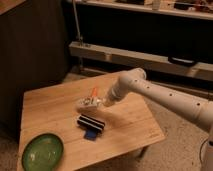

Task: Stand the bottle upright

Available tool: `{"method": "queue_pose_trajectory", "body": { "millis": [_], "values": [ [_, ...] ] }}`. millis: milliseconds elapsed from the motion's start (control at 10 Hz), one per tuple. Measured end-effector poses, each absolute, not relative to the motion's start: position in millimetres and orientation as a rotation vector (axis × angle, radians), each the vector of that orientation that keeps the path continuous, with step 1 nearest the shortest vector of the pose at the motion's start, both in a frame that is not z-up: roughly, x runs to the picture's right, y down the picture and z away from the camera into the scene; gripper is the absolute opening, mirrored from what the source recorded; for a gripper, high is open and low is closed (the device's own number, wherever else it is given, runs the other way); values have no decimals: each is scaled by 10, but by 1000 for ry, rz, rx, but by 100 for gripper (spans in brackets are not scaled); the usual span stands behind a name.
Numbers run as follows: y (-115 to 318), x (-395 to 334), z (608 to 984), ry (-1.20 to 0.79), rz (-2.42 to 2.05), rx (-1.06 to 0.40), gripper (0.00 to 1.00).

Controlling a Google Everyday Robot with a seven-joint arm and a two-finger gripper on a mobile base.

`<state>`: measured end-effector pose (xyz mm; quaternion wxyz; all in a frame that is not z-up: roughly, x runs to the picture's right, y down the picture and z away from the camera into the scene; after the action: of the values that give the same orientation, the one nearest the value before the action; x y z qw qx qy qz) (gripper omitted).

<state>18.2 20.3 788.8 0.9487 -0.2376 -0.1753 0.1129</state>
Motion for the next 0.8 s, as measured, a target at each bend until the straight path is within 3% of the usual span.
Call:
{"method": "queue_pose_trajectory", "body": {
  "millis": [500, 800],
  "values": [
    [-407, 272, 7464, -183, -104, -528, 13],
    [-485, 402, 7398, -106, -186, -568, 13]
  ]
}}
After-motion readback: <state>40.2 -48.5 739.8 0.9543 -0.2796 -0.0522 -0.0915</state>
